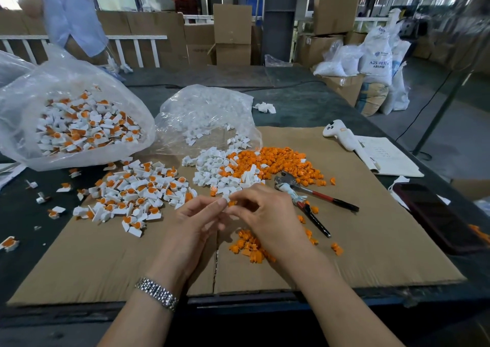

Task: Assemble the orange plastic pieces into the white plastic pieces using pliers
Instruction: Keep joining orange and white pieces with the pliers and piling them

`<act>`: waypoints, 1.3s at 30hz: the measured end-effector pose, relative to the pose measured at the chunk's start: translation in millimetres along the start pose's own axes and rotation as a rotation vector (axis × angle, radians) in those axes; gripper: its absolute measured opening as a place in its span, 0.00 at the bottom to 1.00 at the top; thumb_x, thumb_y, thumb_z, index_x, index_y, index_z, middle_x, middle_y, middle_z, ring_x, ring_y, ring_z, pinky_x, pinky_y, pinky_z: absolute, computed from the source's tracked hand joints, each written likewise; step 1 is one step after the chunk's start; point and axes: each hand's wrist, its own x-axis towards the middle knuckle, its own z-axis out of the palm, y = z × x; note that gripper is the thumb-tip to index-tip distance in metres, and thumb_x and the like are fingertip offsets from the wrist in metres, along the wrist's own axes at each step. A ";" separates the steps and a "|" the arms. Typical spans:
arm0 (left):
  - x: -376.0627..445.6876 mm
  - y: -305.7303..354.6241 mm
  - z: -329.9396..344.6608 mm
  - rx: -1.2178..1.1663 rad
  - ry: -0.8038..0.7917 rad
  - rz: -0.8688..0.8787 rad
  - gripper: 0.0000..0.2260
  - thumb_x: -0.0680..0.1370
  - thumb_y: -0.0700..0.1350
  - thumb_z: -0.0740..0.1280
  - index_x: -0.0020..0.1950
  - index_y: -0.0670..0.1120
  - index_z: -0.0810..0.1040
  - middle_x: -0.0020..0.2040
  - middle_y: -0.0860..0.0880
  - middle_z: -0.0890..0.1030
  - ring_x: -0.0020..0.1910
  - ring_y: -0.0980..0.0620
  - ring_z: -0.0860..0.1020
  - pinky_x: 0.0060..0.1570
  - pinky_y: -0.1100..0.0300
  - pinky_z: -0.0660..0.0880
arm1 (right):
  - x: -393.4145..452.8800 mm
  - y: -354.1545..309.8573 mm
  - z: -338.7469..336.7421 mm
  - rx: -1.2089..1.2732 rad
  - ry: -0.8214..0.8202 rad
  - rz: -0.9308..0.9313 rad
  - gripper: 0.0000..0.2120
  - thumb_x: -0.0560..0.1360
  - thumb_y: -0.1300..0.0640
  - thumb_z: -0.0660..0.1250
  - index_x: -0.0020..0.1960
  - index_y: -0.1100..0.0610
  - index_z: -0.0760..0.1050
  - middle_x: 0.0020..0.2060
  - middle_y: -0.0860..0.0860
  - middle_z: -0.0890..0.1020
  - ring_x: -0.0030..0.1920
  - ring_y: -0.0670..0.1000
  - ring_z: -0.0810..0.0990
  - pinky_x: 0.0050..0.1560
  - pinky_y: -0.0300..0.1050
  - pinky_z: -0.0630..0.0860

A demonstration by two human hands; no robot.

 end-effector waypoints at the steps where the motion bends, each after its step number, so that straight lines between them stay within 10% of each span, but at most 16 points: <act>1: 0.4 0.3 -0.6 0.024 0.002 0.006 0.06 0.74 0.41 0.75 0.48 0.39 0.85 0.42 0.38 0.82 0.36 0.49 0.79 0.36 0.61 0.80 | -0.2 0.3 0.2 -0.005 0.000 -0.004 0.13 0.74 0.51 0.74 0.58 0.53 0.83 0.49 0.48 0.83 0.49 0.43 0.80 0.54 0.40 0.78; 14: 0.7 3.7 2.4 0.054 0.003 -0.030 0.09 0.65 0.41 0.80 0.43 0.40 0.87 0.41 0.39 0.84 0.36 0.47 0.84 0.35 0.64 0.81 | 1.7 10.7 -18.5 0.208 -0.059 0.224 0.19 0.73 0.45 0.73 0.62 0.50 0.79 0.46 0.44 0.81 0.45 0.42 0.80 0.46 0.41 0.82; 19: 1.0 3.3 3.4 0.056 0.035 -0.038 0.08 0.65 0.42 0.80 0.42 0.43 0.88 0.40 0.41 0.85 0.36 0.48 0.84 0.35 0.64 0.81 | 12.9 59.6 -50.2 -0.562 -0.106 0.503 0.23 0.78 0.41 0.67 0.64 0.57 0.74 0.60 0.56 0.75 0.61 0.57 0.73 0.62 0.55 0.72; 27: -0.2 6.1 4.1 0.001 0.071 -0.059 0.05 0.68 0.40 0.78 0.42 0.43 0.87 0.38 0.40 0.84 0.34 0.49 0.83 0.34 0.64 0.80 | 22.8 70.2 -54.5 -0.728 -0.321 0.491 0.13 0.77 0.47 0.67 0.49 0.56 0.70 0.51 0.56 0.74 0.57 0.58 0.74 0.56 0.55 0.71; 33: -4.2 9.2 7.5 -0.053 0.104 -0.044 0.05 0.67 0.42 0.78 0.41 0.44 0.87 0.36 0.44 0.84 0.33 0.52 0.83 0.34 0.66 0.80 | 21.4 59.0 -70.8 -0.458 -0.243 0.545 0.09 0.78 0.53 0.64 0.44 0.59 0.72 0.39 0.55 0.76 0.38 0.53 0.73 0.34 0.47 0.65; 39: -4.5 14.3 20.5 -0.187 0.113 0.000 0.06 0.71 0.39 0.76 0.46 0.41 0.83 0.37 0.47 0.82 0.33 0.54 0.80 0.32 0.68 0.77 | 15.8 8.3 -85.5 0.199 -0.460 0.635 0.07 0.82 0.55 0.63 0.50 0.59 0.75 0.38 0.55 0.80 0.34 0.50 0.78 0.36 0.45 0.76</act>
